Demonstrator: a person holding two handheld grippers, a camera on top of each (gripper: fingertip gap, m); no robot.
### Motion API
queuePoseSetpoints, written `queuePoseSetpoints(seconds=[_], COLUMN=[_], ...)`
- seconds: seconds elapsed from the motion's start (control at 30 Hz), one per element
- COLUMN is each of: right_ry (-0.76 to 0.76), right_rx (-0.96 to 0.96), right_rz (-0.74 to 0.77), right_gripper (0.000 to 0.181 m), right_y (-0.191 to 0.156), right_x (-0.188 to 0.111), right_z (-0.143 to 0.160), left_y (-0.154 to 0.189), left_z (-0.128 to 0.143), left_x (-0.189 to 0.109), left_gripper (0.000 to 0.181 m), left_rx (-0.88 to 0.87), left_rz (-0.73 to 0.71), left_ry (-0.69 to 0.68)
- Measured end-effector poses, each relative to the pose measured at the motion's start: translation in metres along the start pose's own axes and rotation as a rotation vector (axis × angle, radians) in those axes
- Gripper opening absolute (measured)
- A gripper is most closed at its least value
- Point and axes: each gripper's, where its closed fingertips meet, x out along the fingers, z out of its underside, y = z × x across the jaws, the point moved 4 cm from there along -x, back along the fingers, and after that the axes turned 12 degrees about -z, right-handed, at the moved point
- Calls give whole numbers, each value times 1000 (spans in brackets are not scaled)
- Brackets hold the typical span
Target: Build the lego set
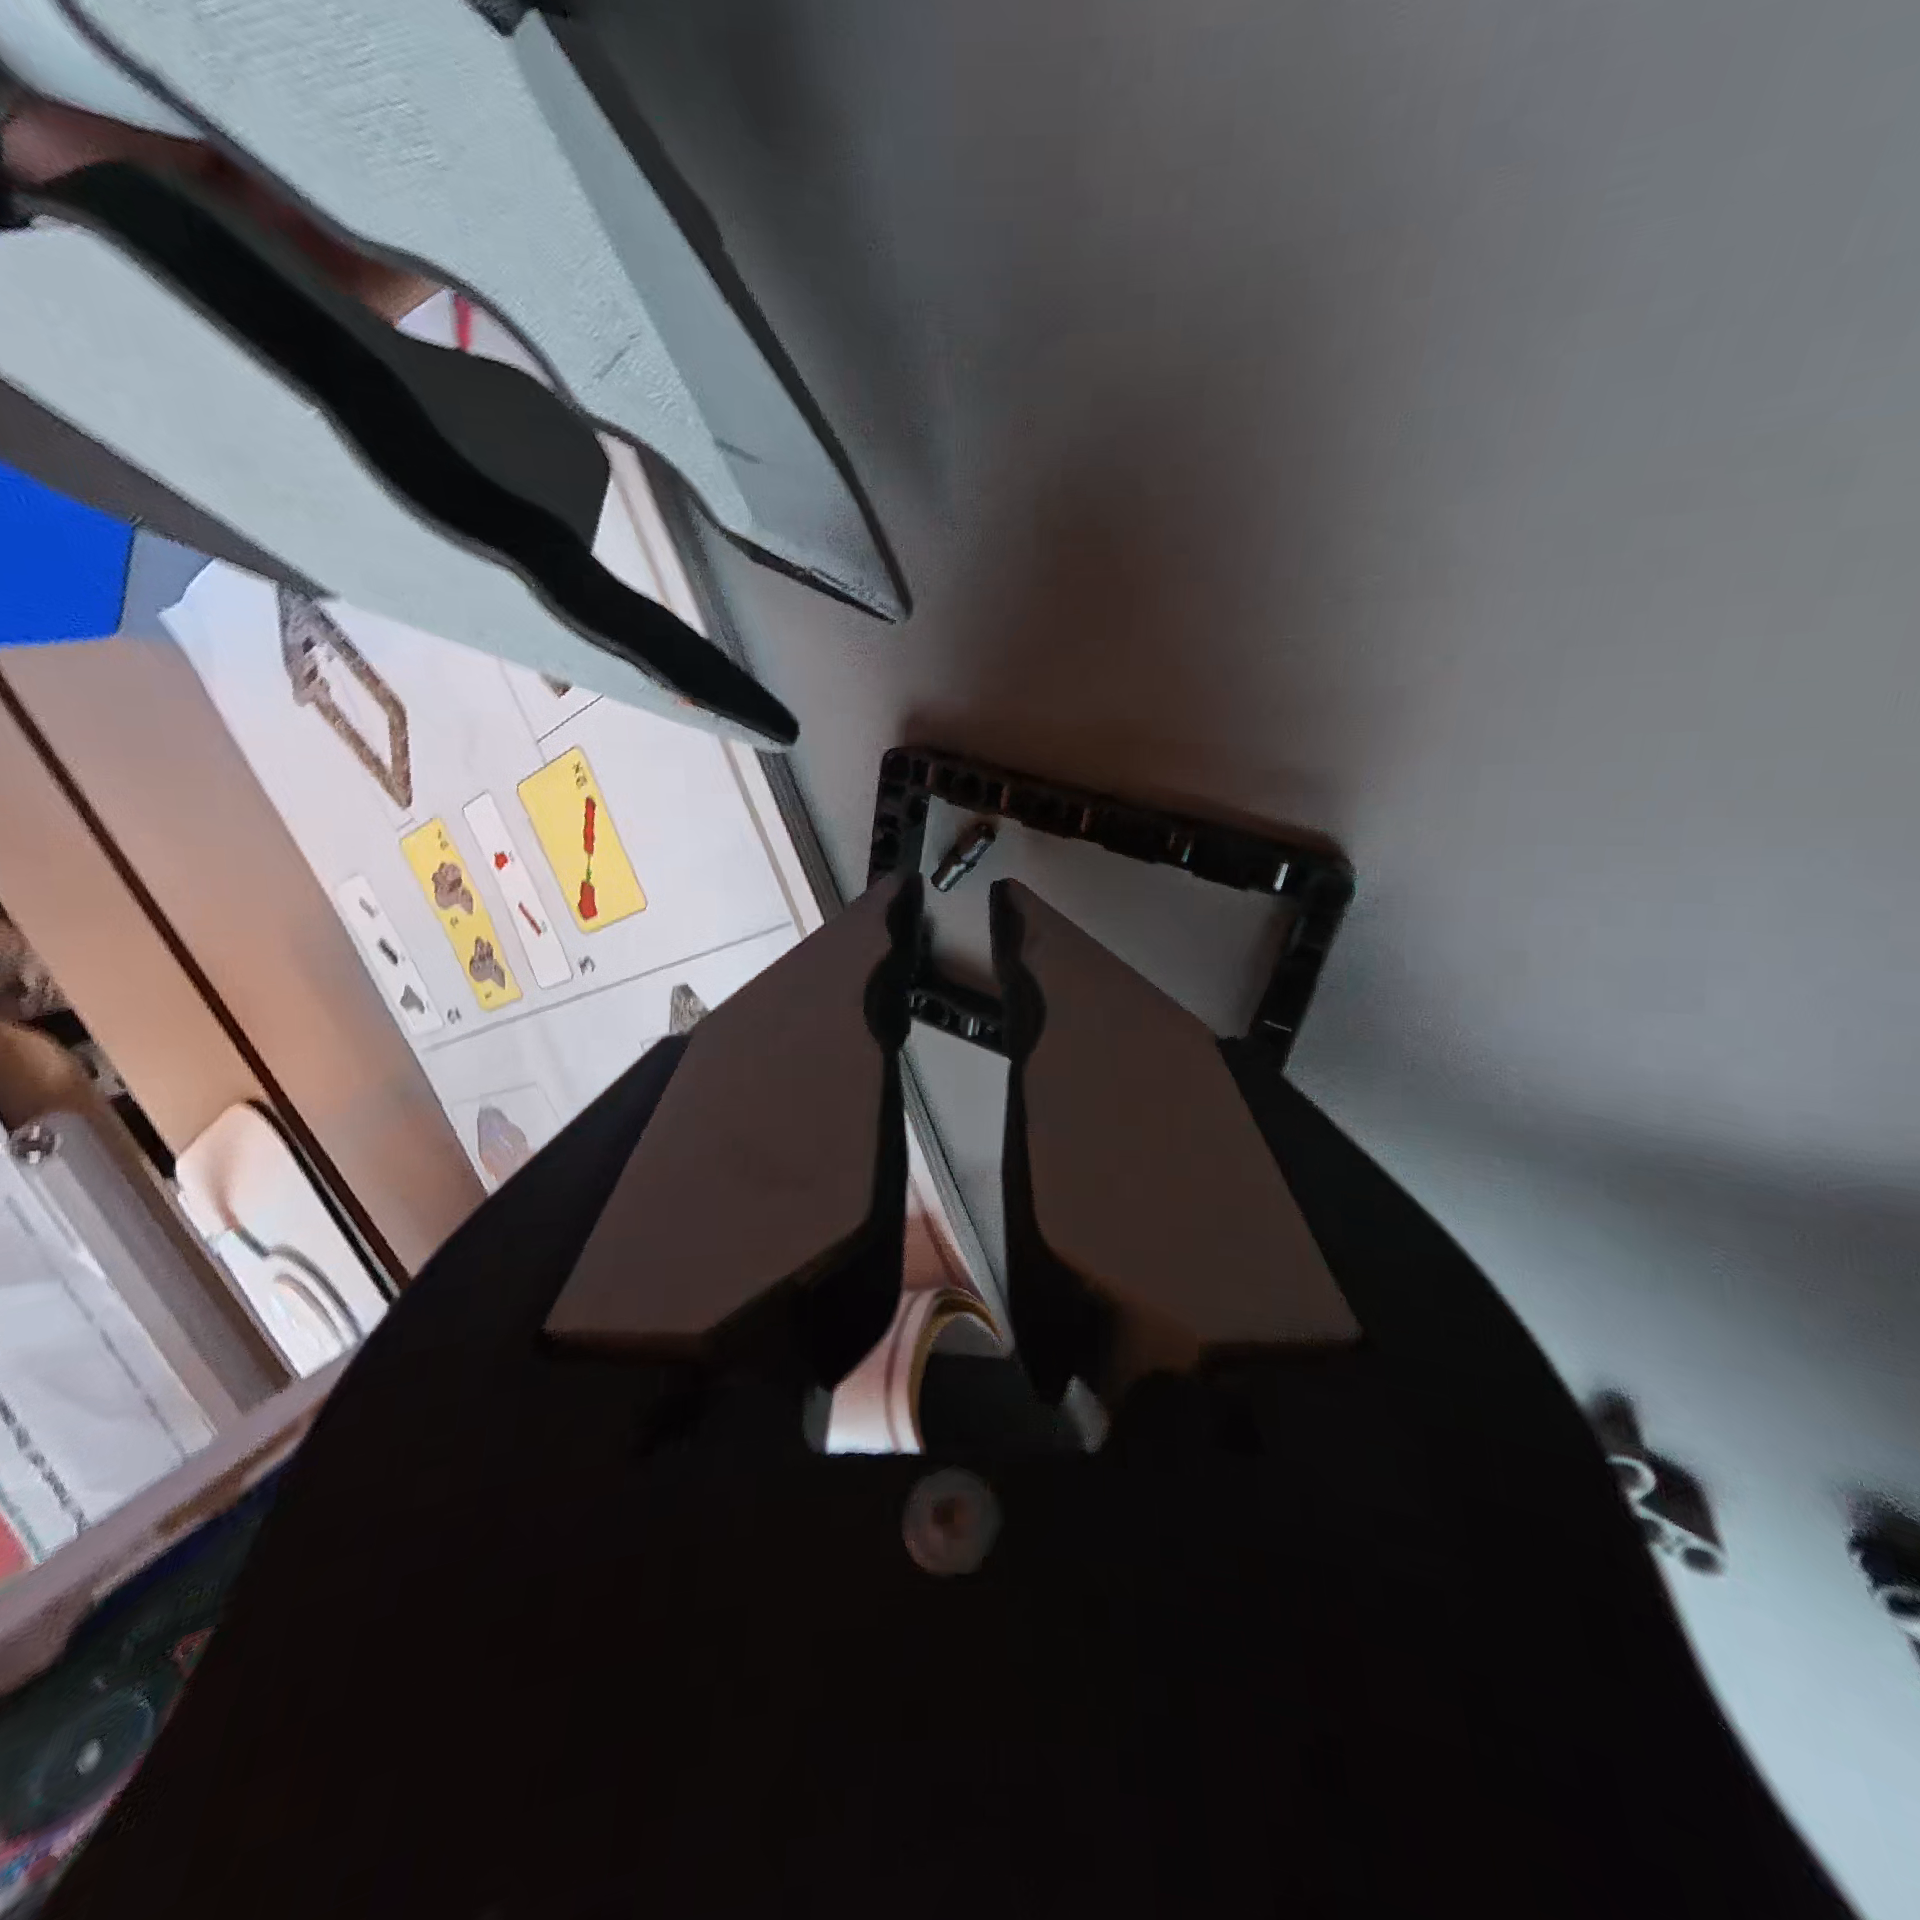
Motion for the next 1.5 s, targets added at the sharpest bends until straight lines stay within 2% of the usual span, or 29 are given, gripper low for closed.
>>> queuePoseSetpoints(seconds=[0.17, 0.3, 0.37, 0.43, 0.5, 0.57, 0.63, 0.73, 0.83, 0.93, 1.03, 1.1, 1.2, 1.37, 1.5], right_ry=[-2, 9, 15, 18, 30, 58, 119, 211, 149, 52, 26, 36, 76, 110, 107], right_rx=[-8, -14, -14, -12, 4, 48, 72, -37, -199, -335, -417, -401, -346, -458, -476], right_rz=[-8, -4, -4, 4, 30, 67, 98, 112, 108, 191, 206, 151, 109, 120, 106], right_gripper=[23, 22, 22, 22, 18, 11, 9, 12, 11, 10, 5, 5, 7, 0, 3], right_y=[-2, -3, -4, -3, 0, 7, 13, 4, -15, -20, -30, -37, -39, -52, -57], right_x=[1, -2, -4, -5, -8, -12, -15, -15, -8, -1, 7, 13, 14, 9, 10], right_z=[-1, -3, -4, -4, -4, -5, -10, -27, -34, -39, -49, -50, -53, -61, -62], left_y=[1, -1, -2, -3, -4, -3, -4, -11, -16, -10, -4, -1, -1, 3, 4], left_z=[-5, -5, -4, 0, 10, 15, 12, -3, -9, -10, -14, -16, -25, -34, -35], left_x=[13, 14, 14, 14, 12, 4, -7, -28, -48, -57, -57, -55, -62, -70, -69], left_gripper=[3, 3, 2, 3, 2, 2, 2, 2, 2, 2, 2, 2, 2, 2, 2], left_rx=[60, 0, -77, -228, -353, -470, -662, -1022, -1246, -1362, -1364, -1317, -1214, -1049, -1015], left_rz=[74, 106, 111, 107, 37, -66, -122, -27, 153, 371, 453, 430, 380, 284, 258], left_ry=[10, 3, 2, -24, -68, -49, 32, 288, 536, 638, 672, 656, 700, 724, 708])
